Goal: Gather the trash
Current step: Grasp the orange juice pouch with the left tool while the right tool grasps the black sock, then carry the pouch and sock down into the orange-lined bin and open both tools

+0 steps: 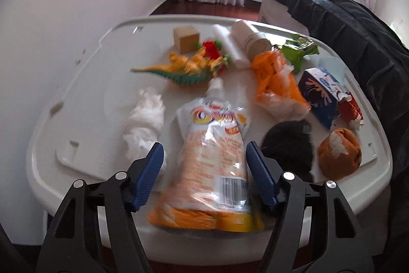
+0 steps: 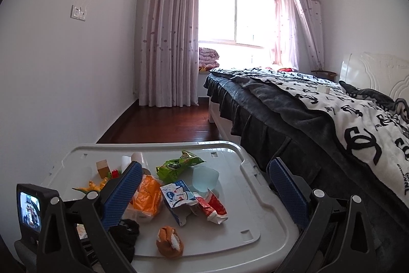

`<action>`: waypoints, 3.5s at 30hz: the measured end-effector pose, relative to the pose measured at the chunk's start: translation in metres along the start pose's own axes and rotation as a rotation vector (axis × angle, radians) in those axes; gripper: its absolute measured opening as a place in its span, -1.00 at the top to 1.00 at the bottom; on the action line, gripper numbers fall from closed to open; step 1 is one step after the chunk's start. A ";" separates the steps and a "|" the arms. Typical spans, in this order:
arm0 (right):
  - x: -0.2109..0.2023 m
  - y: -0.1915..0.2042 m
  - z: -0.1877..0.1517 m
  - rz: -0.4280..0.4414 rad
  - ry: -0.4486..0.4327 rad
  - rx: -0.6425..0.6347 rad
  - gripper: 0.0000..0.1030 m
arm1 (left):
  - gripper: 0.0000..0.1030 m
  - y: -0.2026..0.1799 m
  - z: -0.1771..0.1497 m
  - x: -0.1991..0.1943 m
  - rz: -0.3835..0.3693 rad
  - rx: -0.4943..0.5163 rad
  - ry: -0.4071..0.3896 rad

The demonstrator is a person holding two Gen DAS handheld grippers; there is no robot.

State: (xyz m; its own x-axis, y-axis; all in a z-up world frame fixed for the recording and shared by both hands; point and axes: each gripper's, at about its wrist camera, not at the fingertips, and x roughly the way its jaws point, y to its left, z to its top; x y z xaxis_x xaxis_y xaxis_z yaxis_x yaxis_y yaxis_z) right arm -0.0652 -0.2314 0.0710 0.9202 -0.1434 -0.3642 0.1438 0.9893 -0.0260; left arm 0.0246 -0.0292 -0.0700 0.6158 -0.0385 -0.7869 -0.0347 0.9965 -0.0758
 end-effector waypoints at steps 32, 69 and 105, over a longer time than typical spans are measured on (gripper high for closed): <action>0.047 0.110 -0.087 0.212 0.322 -0.119 -0.91 | 0.27 0.069 -0.022 -0.102 0.001 0.025 -0.096; -0.020 0.091 -0.144 0.368 0.702 -0.108 0.14 | 0.26 0.072 -0.116 -0.137 -0.131 0.127 0.174; 0.009 0.030 -0.048 0.103 0.288 -0.014 -0.90 | -0.72 0.057 0.013 -0.054 0.029 0.006 -0.070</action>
State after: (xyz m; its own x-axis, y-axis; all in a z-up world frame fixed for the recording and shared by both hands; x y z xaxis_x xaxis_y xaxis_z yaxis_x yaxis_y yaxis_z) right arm -0.0698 -0.2018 0.0225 0.7880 -0.0304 -0.6149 0.0483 0.9988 0.0125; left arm -0.0006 0.0309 -0.0240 0.6685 -0.0049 -0.7437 -0.0486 0.9975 -0.0503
